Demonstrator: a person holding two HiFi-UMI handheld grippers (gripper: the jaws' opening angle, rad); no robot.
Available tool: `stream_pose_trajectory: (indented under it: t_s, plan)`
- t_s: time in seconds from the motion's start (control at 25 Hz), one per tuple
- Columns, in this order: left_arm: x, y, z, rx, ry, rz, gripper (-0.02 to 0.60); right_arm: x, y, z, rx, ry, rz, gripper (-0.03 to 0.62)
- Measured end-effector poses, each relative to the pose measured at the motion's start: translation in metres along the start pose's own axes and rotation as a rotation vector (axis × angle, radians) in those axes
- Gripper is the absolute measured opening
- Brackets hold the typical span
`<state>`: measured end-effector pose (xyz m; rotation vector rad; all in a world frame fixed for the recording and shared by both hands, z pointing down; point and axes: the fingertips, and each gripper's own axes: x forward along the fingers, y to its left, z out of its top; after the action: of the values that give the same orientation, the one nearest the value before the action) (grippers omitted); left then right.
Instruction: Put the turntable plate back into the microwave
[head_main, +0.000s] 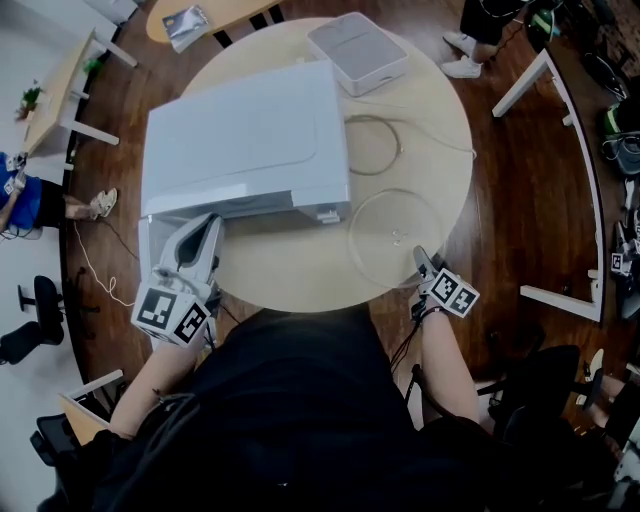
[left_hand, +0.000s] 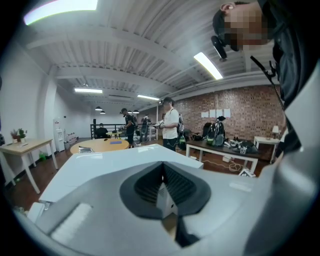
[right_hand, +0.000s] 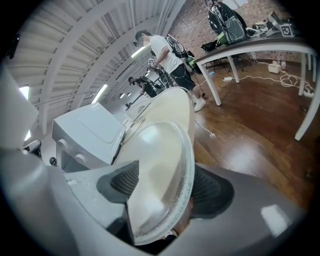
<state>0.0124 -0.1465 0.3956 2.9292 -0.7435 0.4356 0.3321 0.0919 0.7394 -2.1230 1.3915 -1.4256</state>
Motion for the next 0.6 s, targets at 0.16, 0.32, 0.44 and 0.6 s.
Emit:
stream_pose_trajectory:
  t_s: [0.16, 0.32, 0.44, 0.6]
  plan:
    - [-0.0003, 0.0001, -0.0007, -0.006, 0.004, 0.008, 0.006, 0.0036, -0.0011, -0.004, 0.026, 0.027, 0.01, 0.302]
    - [0.0009, -0.0014, -0.0034, -0.005, 0.008, 0.004, 0.006, 0.0054, -0.0022, -0.0052, 0.043, 0.035, 0.013, 0.302]
    - [0.0027, -0.0023, -0.0033, -0.009, 0.01, -0.001, 0.006, 0.0051, -0.0022, -0.0052, 0.031, 0.029, -0.001, 0.302]
    - [0.0061, -0.0052, 0.0037, -0.01, -0.005, -0.008, 0.006, 0.0021, -0.0027, -0.0044, 0.018, 0.015, -0.021, 0.292]
